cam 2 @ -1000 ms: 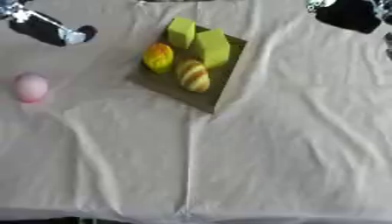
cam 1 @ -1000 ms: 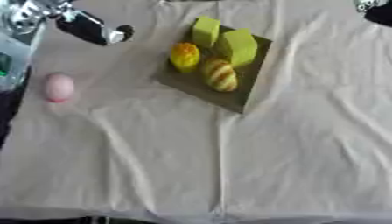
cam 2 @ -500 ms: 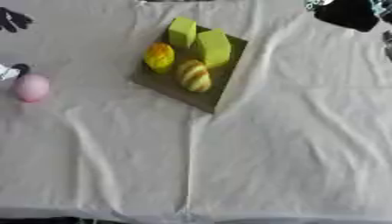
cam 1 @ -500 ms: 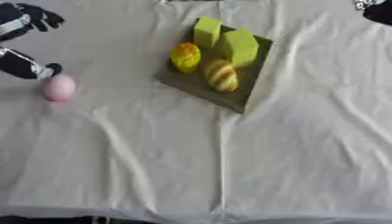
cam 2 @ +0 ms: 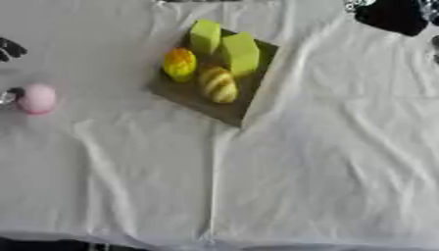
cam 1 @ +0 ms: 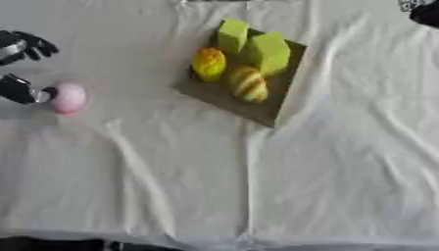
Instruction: Pick up objects on the table and place them in the box.
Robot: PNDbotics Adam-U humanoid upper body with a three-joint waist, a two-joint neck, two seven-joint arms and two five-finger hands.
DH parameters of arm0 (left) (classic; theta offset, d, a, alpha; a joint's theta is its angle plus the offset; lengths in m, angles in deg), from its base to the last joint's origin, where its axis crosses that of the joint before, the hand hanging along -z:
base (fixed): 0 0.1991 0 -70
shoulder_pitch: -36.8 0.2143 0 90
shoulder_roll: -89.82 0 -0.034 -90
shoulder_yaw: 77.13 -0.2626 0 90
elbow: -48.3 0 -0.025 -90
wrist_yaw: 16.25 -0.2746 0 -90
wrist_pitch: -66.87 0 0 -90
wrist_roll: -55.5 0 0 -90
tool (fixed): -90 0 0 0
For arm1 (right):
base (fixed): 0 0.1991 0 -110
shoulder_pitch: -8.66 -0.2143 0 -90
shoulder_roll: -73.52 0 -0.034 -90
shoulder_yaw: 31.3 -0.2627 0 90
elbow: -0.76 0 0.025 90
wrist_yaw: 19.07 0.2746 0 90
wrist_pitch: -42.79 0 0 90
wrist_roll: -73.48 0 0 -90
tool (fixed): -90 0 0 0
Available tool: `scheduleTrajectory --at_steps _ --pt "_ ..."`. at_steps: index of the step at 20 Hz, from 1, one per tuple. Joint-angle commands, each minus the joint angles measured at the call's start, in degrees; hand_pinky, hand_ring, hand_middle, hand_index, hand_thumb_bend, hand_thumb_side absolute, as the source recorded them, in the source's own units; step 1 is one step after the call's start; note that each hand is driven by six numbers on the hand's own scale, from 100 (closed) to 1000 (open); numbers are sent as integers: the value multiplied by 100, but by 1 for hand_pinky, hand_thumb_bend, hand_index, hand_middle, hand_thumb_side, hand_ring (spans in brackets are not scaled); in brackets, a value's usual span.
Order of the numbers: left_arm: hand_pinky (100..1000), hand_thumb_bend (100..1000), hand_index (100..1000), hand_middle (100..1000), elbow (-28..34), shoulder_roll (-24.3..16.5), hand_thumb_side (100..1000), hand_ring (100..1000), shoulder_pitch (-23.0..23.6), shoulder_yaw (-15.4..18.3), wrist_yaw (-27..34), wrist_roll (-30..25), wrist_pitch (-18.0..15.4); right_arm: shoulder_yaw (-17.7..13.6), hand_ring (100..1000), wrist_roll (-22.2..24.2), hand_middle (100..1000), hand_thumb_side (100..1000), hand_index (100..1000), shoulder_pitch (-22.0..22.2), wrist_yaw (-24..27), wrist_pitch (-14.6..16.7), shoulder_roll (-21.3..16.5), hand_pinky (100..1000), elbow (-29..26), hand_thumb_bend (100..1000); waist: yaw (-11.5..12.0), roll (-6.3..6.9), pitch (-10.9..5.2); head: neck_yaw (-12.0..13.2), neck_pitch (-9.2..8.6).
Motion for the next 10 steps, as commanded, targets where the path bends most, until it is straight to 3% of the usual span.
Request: scheduleTrajectory --at_steps 1,5,10 --pt "835 309 870 772 -98 -16 276 798 -133 9 139 24 -10 -84 979 9 817 326 872 -58 -17 1 -141 968 -13 100 -15 30 -923 5 22" --pt "829 327 832 757 -196 41 296 792 -171 -30 51 -111 19 -76 980 28 817 339 872 -56 -17 1 -128 969 9 100 -16 36 -915 23 22" --pt "802 313 727 717 -256 64 204 761 -179 -72 -132 -426 0 -72 980 38 817 340 872 -69 -7 10 -117 970 18 100 -17 38 -911 27 22"
